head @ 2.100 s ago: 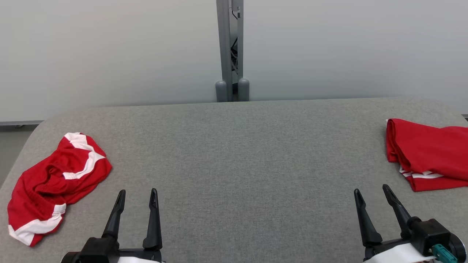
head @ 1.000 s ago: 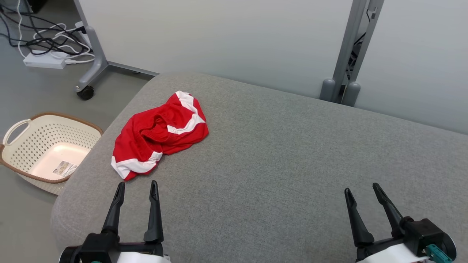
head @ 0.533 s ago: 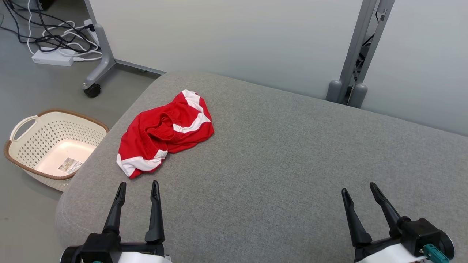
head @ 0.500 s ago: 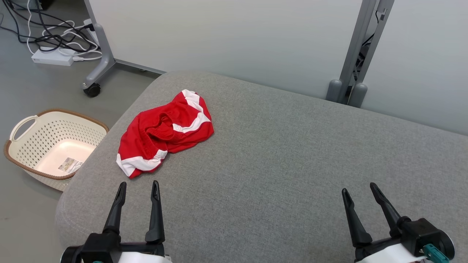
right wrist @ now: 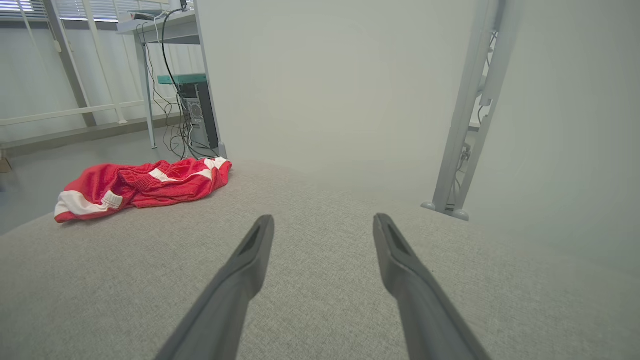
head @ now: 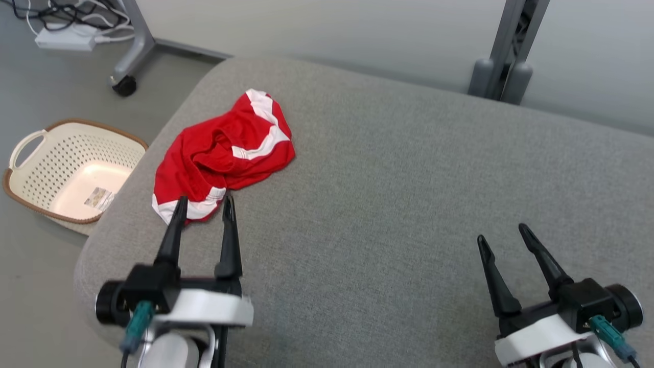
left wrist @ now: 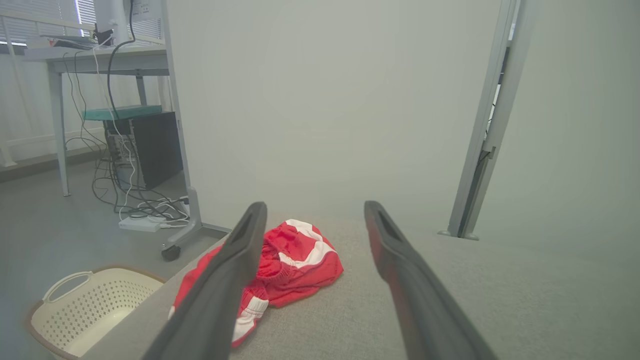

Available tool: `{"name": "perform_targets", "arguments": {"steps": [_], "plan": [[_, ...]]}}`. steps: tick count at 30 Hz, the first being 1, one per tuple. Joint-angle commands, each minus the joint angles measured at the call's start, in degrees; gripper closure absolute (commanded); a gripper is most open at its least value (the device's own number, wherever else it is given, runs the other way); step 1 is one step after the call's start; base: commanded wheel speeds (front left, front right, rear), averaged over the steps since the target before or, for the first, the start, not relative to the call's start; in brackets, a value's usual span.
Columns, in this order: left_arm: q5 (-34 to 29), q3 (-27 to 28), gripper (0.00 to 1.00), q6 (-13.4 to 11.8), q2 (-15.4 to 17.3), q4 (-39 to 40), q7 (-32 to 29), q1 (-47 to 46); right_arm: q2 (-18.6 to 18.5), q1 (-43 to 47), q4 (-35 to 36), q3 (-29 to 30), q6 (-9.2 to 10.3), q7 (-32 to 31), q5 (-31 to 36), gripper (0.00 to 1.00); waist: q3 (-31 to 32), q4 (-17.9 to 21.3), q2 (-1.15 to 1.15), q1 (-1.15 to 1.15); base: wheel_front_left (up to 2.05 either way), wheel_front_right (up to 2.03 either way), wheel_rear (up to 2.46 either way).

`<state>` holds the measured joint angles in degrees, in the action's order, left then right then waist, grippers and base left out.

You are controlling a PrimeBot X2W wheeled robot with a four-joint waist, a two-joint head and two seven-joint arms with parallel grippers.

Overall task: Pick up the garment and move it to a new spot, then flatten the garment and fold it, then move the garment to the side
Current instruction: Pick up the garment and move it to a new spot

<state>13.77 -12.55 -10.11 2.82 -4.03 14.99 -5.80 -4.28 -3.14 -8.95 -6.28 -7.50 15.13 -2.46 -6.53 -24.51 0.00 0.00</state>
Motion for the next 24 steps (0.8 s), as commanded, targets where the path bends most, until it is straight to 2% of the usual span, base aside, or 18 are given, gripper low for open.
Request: {"name": "perform_targets", "arguments": {"steps": [1,6,13,16,20,24], "plan": [[0.39,0.12,0.00,0.24,0.17,-1.04,0.23,-2.48,-0.87,-1.10,0.21,-0.24,0.02,0.01,0.60,0.00,-3.40,0.12,0.00,0.00,0.00,0.00,0.00],[0.92,1.66,0.00,1.20,0.16,-7.41,0.23,-11.88,-3.34,-4.06,0.08,-1.47,0.02,0.01,0.96,0.00,-8.59,1.19,0.00,0.00,0.00,0.00,0.00],[2.67,6.06,0.00,3.48,1.11,-21.78,-0.10,-25.19,-5.66,-7.86,0.61,-2.38,0.02,0.01,0.72,0.00,-13.96,4.43,0.00,0.00,0.00,0.00,0.00],[4.03,7.64,0.00,2.91,1.24,-26.20,-1.44,-28.75,-6.18,-8.40,0.87,-1.83,0.02,0.01,0.69,0.00,-15.38,5.23,0.00,0.00,0.00,0.00,0.00],[6.61,10.15,0.00,1.35,1.92,-33.68,-6.47,-35.35,-6.70,-9.16,1.31,-0.96,0.02,0.01,0.85,0.00,-17.67,6.32,0.00,0.00,0.00,0.00,0.00],[7.80,10.73,0.00,1.36,3.76,-39.99,-12.75,-41.32,-6.84,-9.43,1.64,-0.74,0.02,0.01,0.95,0.00,-19.49,6.80,0.00,0.00,0.00,0.00,0.00]]}}
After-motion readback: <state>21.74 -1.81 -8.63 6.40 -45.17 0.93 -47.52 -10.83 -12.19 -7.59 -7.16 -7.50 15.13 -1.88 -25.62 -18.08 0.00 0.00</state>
